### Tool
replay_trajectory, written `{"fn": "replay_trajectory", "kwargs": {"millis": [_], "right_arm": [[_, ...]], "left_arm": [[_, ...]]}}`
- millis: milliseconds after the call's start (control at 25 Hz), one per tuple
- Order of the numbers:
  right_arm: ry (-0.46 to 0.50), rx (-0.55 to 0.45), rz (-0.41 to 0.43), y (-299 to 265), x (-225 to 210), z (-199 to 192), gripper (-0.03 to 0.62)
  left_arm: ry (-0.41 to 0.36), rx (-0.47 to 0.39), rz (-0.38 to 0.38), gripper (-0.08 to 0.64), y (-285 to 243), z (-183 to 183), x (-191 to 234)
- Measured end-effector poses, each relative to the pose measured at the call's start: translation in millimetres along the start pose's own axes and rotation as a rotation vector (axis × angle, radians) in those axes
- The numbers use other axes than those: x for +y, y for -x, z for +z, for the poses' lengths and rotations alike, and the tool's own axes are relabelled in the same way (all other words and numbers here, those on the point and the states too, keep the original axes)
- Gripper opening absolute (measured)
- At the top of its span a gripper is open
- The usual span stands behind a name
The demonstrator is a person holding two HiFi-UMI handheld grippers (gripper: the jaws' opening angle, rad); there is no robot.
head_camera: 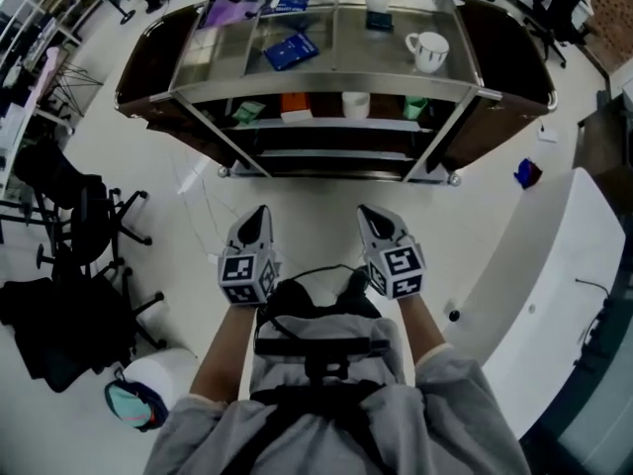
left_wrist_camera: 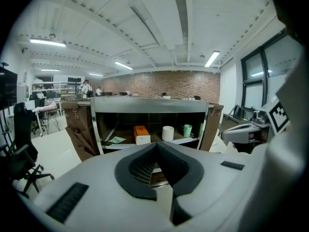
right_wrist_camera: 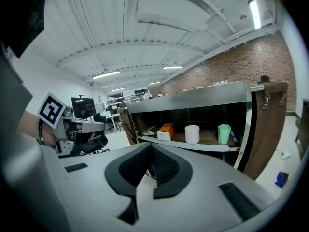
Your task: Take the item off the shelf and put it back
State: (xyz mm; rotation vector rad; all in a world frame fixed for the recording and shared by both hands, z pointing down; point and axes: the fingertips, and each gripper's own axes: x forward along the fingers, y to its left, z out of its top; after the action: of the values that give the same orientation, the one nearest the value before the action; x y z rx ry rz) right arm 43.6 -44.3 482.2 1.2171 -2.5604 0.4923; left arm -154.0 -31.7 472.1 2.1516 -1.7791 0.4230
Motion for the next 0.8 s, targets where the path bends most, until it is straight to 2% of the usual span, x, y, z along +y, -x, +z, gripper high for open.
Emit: {"fn": "replay_trajectory", "kwargs": {"millis": [240, 560, 800], "right_arm": [[-0.027, 0.013, 0.036, -16.2, -5.2, -4.8, 0.009], [-0.043, 0.001, -0.038, -35.5, -16.1, -8.1, 0.009], [-0.047, 0.002, -0.052, -44.9, -22.6, -8.3, 0.009]], "left_arm": [[-0.033, 0.019, 0.024, 0.008, -26.5, -2.6, -0.4], [-0.056, 0.043, -0.054, 0.008, -69.0, -1.2, -5.4], [-0.046, 0.058, -0.058, 0.022, -104.2, 2.7, -2.4]]}}
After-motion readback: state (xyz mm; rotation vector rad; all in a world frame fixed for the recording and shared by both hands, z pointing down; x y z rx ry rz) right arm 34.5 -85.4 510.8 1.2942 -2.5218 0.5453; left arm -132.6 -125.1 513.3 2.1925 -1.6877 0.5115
